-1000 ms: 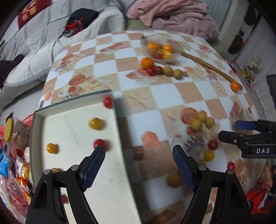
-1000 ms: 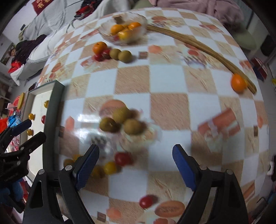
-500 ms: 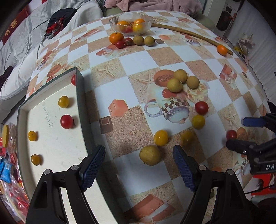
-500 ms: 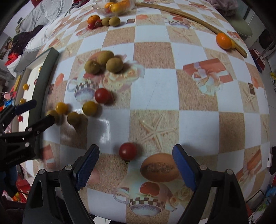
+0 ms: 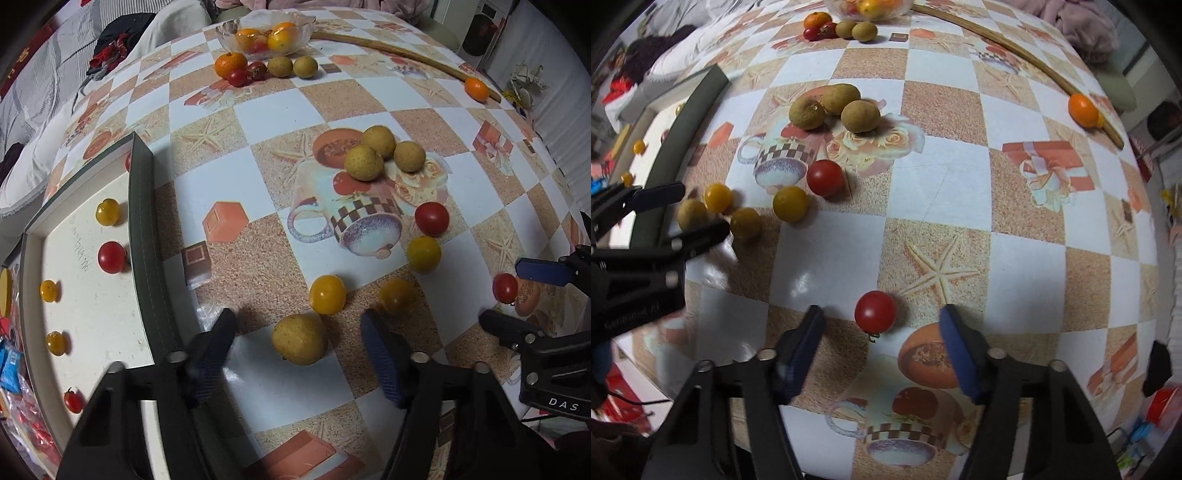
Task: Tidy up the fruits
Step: 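Move both open tools back over the fruits on the table, then grasp a greenish-yellow round fruit with the left tool while the right tool grasps a red cherry tomato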
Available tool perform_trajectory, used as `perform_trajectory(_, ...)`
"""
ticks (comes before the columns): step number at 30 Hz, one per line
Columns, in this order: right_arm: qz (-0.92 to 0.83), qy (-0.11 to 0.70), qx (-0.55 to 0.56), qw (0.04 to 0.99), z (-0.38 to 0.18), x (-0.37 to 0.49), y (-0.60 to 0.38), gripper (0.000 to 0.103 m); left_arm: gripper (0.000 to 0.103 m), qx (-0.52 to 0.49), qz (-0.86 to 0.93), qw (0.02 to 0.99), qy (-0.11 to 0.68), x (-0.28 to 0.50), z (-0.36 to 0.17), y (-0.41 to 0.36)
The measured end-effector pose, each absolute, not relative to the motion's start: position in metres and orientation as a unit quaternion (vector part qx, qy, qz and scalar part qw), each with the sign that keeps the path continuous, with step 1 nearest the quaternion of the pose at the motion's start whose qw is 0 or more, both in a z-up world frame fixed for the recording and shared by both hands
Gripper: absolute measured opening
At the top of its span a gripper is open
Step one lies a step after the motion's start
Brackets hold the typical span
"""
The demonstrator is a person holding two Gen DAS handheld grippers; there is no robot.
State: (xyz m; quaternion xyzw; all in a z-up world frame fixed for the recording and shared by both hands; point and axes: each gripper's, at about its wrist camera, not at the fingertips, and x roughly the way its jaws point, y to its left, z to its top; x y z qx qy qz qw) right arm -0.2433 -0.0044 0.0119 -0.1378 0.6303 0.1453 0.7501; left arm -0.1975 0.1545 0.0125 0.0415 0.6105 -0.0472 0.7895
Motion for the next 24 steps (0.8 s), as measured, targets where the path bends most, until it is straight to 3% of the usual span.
perform_trajectory(2, 0.148, 0.626, -0.143, 0.752, 0.014, -0.245, -0.004, 0.048, 0.058, 0.032, -0.046, 0.792, 0.608, -0.198, 0.013, 0.155)
perform_trajectory(4, 0.155, 0.626, -0.139, 0.751, 0.016, -0.246, -0.005, 0.026, 0.043, 0.031, -0.047, 0.794, 0.605, -0.198, 0.015, 0.155)
perform_trajectory(5, 0.158, 0.627, -0.135, 0.750, 0.016, -0.245, -0.005, 0.023, 0.039, 0.029, -0.050, 0.794, 0.605, -0.199, 0.015, 0.154)
perform_trajectory(7, 0.169, 0.633, -0.108, 0.747, 0.018, -0.242, -0.009, 0.023, 0.030, 0.014, -0.062, 0.793, 0.606, -0.199, 0.017, 0.155)
perform_trajectory(14, 0.179, 0.640, -0.046, 0.746, 0.028, -0.232, -0.025, 0.023, 0.030, -0.032, -0.069, 0.794, 0.603, -0.203, 0.026, 0.167)
perform_trajectory(24, 0.192, 0.634, -0.043, 0.748, 0.041, -0.222, -0.014, 0.023, 0.030, -0.054, -0.060, 0.804, 0.590, -0.206, 0.045, 0.183)
